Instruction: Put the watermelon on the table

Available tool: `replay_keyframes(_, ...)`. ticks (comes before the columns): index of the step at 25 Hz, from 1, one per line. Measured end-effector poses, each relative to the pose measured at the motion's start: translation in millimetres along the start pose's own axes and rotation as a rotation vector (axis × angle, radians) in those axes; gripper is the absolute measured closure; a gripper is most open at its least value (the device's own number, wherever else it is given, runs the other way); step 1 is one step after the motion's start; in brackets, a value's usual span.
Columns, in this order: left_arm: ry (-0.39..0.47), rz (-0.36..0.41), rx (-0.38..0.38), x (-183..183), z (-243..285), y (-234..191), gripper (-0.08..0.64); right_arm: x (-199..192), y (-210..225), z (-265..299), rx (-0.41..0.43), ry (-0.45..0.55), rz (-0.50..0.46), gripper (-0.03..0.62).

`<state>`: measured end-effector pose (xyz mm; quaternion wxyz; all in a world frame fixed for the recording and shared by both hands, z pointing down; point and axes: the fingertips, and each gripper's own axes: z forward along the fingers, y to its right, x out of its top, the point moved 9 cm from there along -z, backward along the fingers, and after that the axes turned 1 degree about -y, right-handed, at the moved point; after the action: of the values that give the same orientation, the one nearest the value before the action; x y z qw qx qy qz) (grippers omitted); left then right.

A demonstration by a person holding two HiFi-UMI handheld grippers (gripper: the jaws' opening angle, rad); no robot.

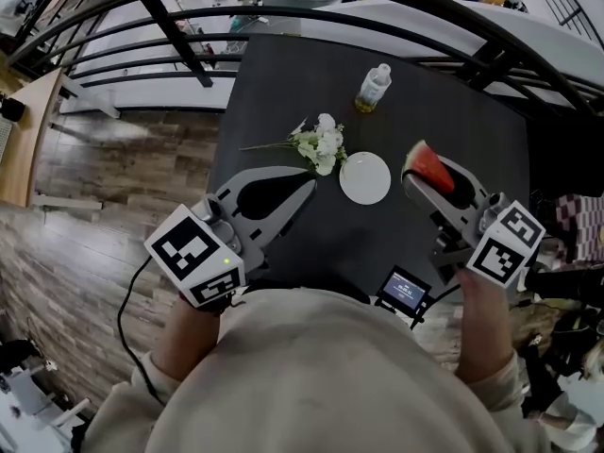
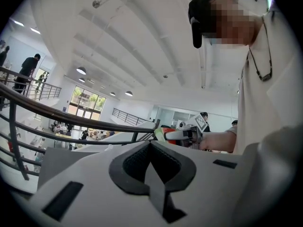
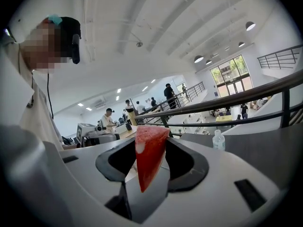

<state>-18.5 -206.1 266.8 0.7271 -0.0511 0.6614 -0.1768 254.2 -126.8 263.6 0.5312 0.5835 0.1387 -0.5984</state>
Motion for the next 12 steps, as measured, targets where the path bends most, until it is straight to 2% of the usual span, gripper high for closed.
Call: replay_keyframes(12, -0.008, -0.047, 0.043, -13, -16, -18, 0.555, -13, 16, 33, -0.005, -0.071, 0.004, 0.393)
